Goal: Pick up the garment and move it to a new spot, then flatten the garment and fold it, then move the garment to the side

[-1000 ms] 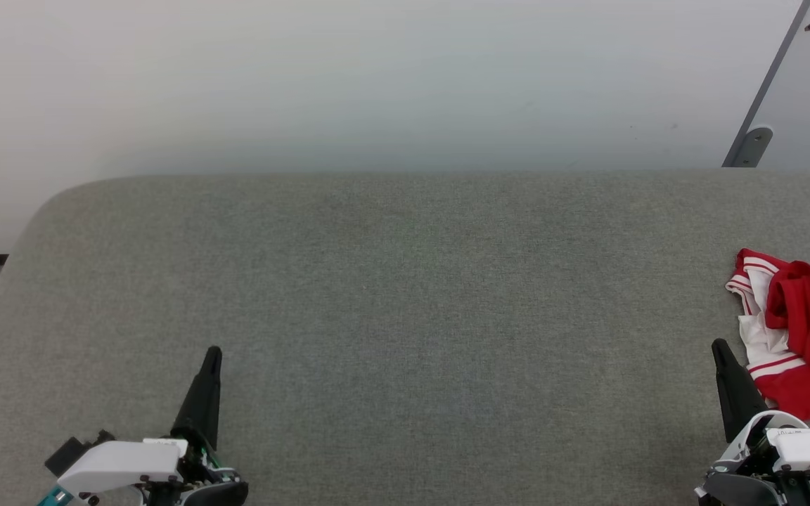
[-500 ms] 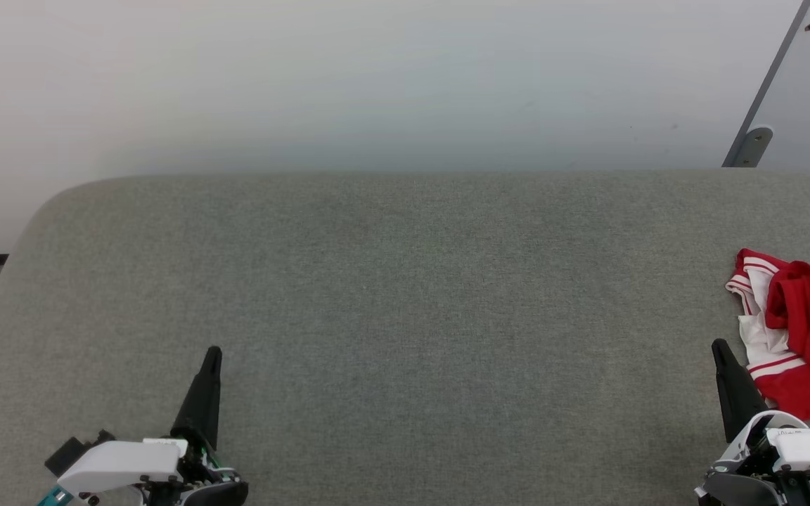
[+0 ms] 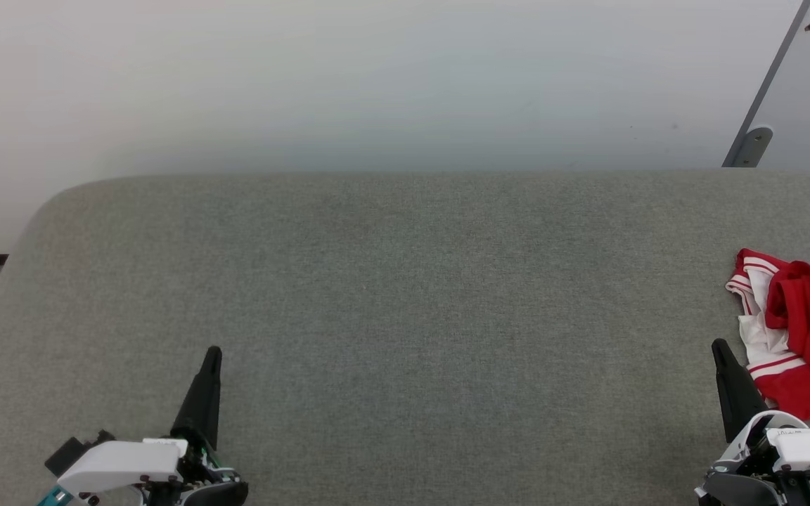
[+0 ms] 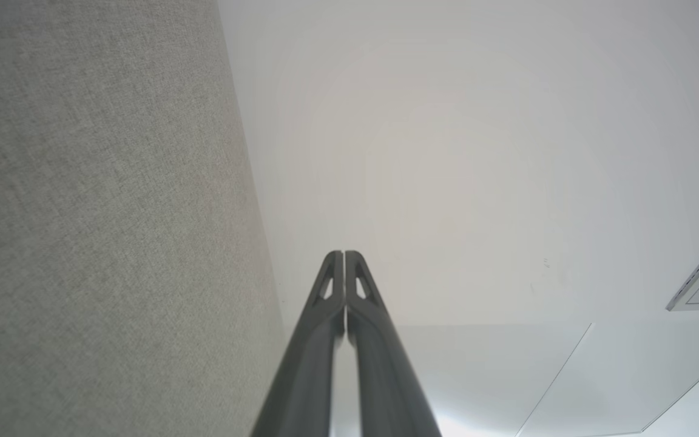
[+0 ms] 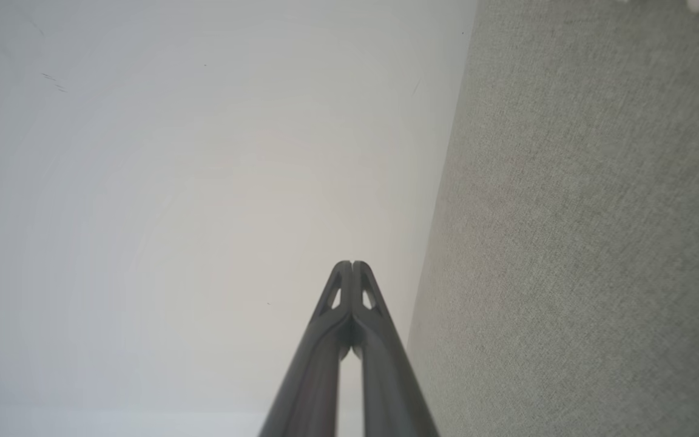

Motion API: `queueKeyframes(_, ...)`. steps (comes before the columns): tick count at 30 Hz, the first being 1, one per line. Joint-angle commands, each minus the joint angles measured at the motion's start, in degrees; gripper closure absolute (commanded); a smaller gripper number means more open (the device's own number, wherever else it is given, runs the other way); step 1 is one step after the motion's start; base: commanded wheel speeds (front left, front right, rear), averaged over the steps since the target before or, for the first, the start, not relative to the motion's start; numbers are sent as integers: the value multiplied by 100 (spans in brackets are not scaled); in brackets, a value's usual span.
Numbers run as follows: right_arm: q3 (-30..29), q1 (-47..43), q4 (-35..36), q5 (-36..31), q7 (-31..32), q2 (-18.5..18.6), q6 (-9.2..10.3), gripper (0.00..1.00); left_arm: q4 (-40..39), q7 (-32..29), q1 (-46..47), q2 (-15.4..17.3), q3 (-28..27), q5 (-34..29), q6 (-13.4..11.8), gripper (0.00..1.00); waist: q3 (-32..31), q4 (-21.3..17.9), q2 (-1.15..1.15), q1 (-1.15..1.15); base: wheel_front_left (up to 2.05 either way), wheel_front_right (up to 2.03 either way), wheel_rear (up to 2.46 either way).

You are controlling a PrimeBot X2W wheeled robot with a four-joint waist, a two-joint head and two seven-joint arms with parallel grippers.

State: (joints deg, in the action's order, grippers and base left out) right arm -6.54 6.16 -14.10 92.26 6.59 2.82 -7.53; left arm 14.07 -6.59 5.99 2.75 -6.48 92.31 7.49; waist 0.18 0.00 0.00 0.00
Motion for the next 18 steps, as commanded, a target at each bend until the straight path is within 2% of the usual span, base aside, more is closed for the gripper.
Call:
queueKeyframes(1,-2,13,21,30,12,11,8,100,-12,-10,53,1,-12,20,0,100,0,0,0,0,0,0,0)
queueKeyframes(18,-2,13,21,30,13,11,8,100,-12,-9,53,1,-12,19,0,100,0,0,0,0,0,0,0)
